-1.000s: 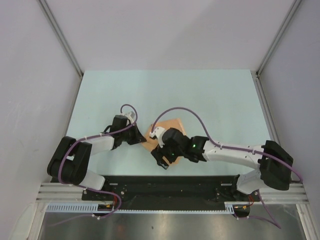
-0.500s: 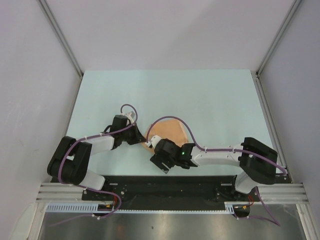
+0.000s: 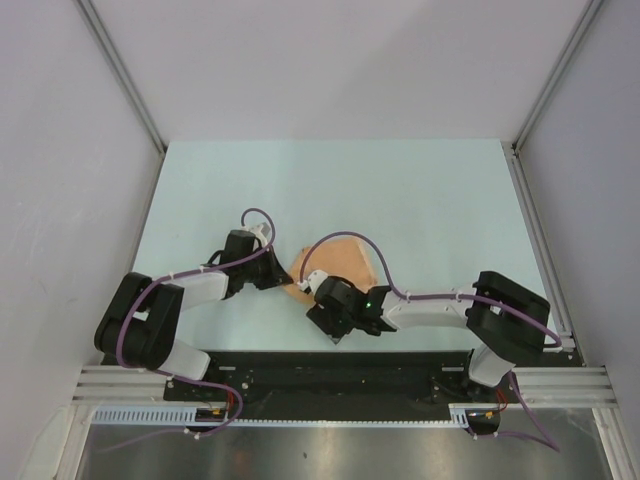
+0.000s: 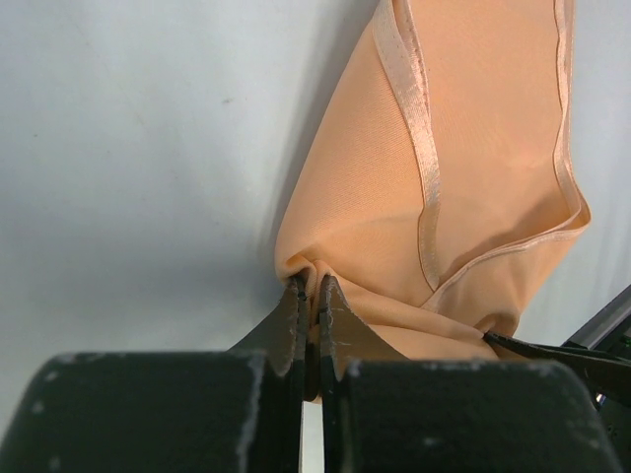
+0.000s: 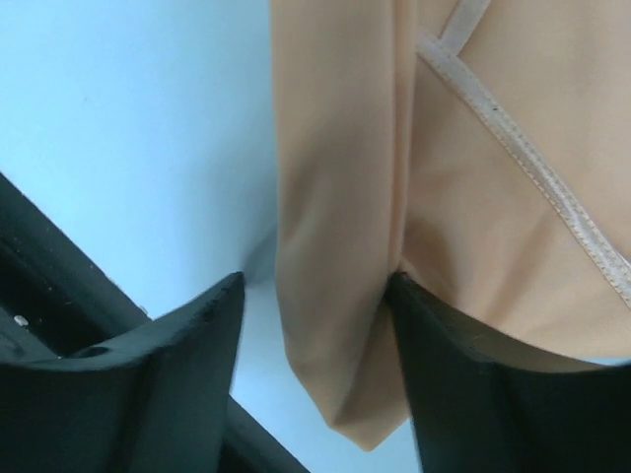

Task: Fold the napkin, place the utensils inside, and roll it up
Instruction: Roll the napkin with the utensil

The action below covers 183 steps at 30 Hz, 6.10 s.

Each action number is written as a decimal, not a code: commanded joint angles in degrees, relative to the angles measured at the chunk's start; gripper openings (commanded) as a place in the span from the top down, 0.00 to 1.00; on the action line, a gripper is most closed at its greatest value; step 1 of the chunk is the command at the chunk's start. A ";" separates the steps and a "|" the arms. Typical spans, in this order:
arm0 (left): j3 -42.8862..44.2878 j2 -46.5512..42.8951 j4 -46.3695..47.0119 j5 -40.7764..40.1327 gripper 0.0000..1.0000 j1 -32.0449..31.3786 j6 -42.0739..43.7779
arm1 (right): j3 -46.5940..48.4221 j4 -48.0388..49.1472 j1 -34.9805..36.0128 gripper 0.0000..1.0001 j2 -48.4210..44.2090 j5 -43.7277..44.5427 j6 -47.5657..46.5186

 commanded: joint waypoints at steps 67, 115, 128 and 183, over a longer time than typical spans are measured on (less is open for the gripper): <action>0.69 2.45 6.97 1.38 1.00 -1.10 0.19 | 6.31 -9.60 -32.17 0.43 16.19 -58.29 2.57; 6.94 -4.47 -5.34 -5.30 0.39 -1.01 3.71 | 1.75 2.87 -14.15 1.00 3.34 -31.07 0.98; 1.93 -5.28 1.60 -0.30 0.30 -1.10 2.91 | 7.98 -2.75 -22.33 1.00 12.30 -53.44 -3.76; 6.67 4.30 -4.55 -0.21 1.00 -2.15 3.18 | 6.23 13.48 5.27 0.30 7.47 18.72 -14.83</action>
